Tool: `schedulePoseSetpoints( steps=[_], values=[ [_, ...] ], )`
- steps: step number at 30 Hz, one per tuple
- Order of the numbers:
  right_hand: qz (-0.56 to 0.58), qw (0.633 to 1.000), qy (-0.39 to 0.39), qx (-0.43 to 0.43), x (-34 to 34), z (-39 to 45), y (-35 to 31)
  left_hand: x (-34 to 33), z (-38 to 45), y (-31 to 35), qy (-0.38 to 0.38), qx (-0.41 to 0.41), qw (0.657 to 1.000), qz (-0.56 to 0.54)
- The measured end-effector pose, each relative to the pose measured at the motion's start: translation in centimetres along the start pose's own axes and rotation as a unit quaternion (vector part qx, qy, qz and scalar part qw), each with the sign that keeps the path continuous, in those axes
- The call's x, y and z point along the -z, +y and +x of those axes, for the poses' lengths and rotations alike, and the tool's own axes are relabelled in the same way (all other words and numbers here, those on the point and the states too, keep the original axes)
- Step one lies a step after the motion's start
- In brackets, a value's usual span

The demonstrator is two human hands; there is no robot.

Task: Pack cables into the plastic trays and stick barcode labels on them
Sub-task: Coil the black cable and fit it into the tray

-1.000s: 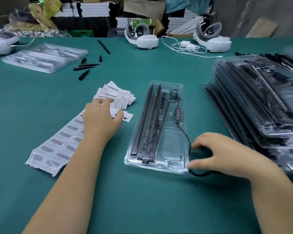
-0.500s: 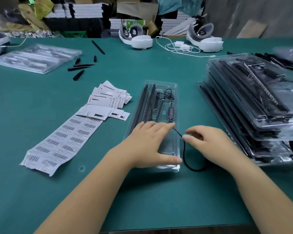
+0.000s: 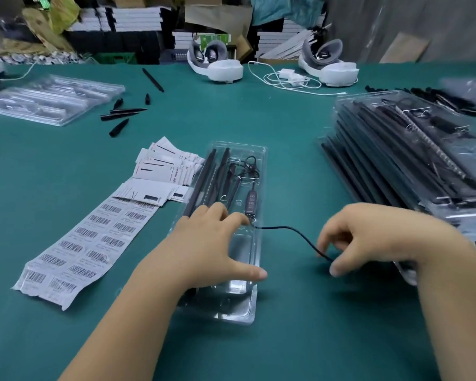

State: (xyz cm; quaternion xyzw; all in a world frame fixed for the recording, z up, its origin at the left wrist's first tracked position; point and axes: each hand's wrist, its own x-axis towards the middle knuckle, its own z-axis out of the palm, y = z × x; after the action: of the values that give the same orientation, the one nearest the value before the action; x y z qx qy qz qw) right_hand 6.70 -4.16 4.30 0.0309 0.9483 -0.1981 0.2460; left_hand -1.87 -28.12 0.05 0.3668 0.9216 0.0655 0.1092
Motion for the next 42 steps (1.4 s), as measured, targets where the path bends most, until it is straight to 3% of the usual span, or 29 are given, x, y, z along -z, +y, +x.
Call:
schedulePoseSetpoints(
  steps=[2, 5, 8, 11, 14, 16, 19, 21, 23, 25, 26, 30, 32, 34, 38, 42],
  values=[
    [-0.016, 0.997, 0.058, 0.039, -1.1, 0.2, -0.4, -0.1, 0.1, 0.4, 0.017, 0.007, 1.000, 0.022],
    [0.116, 0.975, 0.170, 0.078, -2.3, 1.8, -0.9, 0.2, 1.0, 1.8, 0.112, 0.003, 0.994, -0.011],
    [0.148, 0.936, 0.283, 0.147, -1.7, 3.0, -1.6, 1.5, 2.4, 3.5, 0.156, -0.096, 0.975, -0.124],
    [0.239, 0.853, 0.423, 0.191, -1.4, 4.6, -2.8, 3.0, 4.3, 4.5, 0.188, -0.087, 0.956, -0.207],
    [0.366, 0.787, 0.456, 0.199, -1.8, 5.7, -3.0, 3.4, 6.0, 3.5, 0.191, -0.003, 0.924, -0.332],
    [0.378, 0.806, 0.422, 0.170, -2.7, 6.0, -2.0, 2.7, 6.0, 2.5, 0.166, 0.028, 0.836, -0.522],
    [0.280, 0.893, 0.334, 0.117, -4.4, 6.6, -1.3, 1.4, 5.8, 1.5, 0.135, 0.074, 0.684, -0.713],
    [0.323, 0.882, 0.328, 0.105, -4.9, 7.2, -1.7, 1.2, 5.9, 1.1, 0.110, 0.106, 0.589, -0.793],
    [0.412, 0.839, 0.341, 0.102, -4.8, 7.3, -2.2, 1.4, 6.0, 0.8, 0.096, 0.127, 0.537, -0.828],
    [0.441, 0.815, 0.365, 0.087, -4.6, 7.1, -2.2, 1.3, 5.9, 0.9, 0.088, 0.143, 0.532, -0.830],
    [0.438, 0.814, 0.373, 0.082, -4.7, 7.0, -2.1, 1.2, 6.0, 1.1, 0.087, 0.145, 0.547, -0.820],
    [0.332, 0.854, 0.394, 0.075, -4.9, 7.1, -1.9, 0.9, 6.5, 2.2, 0.114, 0.109, 0.647, -0.746],
    [0.322, 0.853, 0.402, 0.082, -4.9, 7.1, -2.1, 0.5, 6.6, 2.7, 0.147, 0.078, 0.702, -0.693],
    [0.346, 0.841, 0.405, 0.095, -5.1, 7.1, -2.4, 0.1, 6.5, 3.1, 0.181, 0.046, 0.726, -0.661],
    [0.360, 0.817, 0.436, 0.110, -5.0, 7.0, -3.0, -0.2, 5.8, 3.4, 0.220, 0.024, 0.720, -0.658],
    [0.327, 0.817, 0.459, 0.125, -5.1, 6.6, -3.5, -0.1, 5.4, 3.5, 0.188, 0.008, 0.660, -0.728]
  ],
)
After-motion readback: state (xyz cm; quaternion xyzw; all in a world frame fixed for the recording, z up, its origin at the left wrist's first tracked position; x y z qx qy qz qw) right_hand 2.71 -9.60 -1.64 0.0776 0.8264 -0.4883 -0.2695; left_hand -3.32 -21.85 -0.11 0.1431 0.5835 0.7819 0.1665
